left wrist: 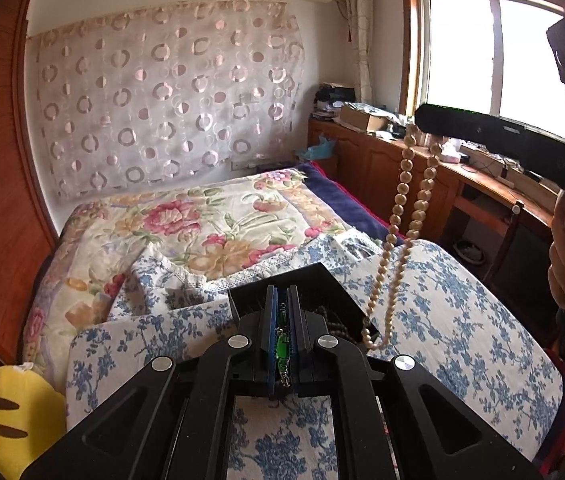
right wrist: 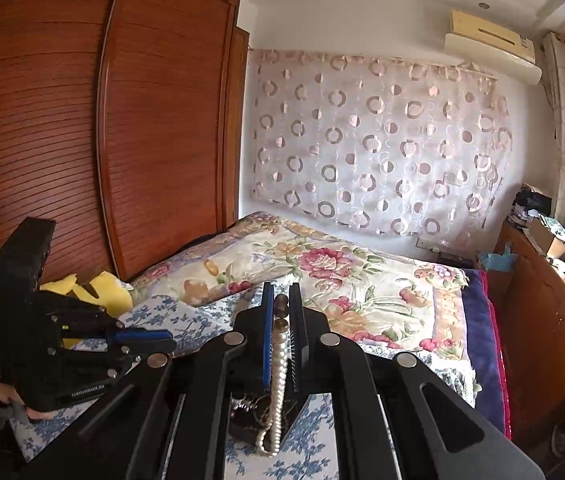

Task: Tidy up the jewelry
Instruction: 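Carry the bead necklace with the right tool while the left tool carries the green pendant to the box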

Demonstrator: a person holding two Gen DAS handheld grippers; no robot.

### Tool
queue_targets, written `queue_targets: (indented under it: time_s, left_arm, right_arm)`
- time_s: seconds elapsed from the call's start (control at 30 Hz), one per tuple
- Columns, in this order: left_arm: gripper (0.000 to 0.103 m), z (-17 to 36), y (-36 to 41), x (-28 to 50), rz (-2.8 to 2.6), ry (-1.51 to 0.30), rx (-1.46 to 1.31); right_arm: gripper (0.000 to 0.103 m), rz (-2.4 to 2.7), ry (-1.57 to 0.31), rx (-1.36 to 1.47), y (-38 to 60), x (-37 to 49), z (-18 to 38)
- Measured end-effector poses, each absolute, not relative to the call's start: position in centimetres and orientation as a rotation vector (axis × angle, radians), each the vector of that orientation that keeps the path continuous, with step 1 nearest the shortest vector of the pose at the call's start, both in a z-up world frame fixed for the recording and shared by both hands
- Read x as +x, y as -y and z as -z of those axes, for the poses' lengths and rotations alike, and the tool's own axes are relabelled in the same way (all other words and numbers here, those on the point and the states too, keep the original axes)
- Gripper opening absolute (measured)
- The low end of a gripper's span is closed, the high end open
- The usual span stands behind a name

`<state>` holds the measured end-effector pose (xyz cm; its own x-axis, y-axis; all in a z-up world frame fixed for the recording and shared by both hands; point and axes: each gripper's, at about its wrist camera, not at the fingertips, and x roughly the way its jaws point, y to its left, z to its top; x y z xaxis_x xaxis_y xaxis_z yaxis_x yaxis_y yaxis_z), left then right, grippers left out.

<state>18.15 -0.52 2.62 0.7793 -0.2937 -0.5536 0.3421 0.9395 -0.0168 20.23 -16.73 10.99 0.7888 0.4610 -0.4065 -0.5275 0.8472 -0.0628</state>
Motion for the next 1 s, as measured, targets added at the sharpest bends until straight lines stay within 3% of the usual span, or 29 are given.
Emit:
queue_targets:
  time_s: [0.37,1.0]
  left_arm:
    - [0.004,-2.6,1.4,20.2,0.34,-0.593,0.079]
    - [0.004,-1.2,2.6,23.1,0.326,-0.628,0.083]
  right_arm:
    - [0.008,-0.533,-0.406,-0.159,16.2,22.8,-11.8]
    - [0.01,-0.564,-0.642,-0.058,16.8,25.6,-2.3]
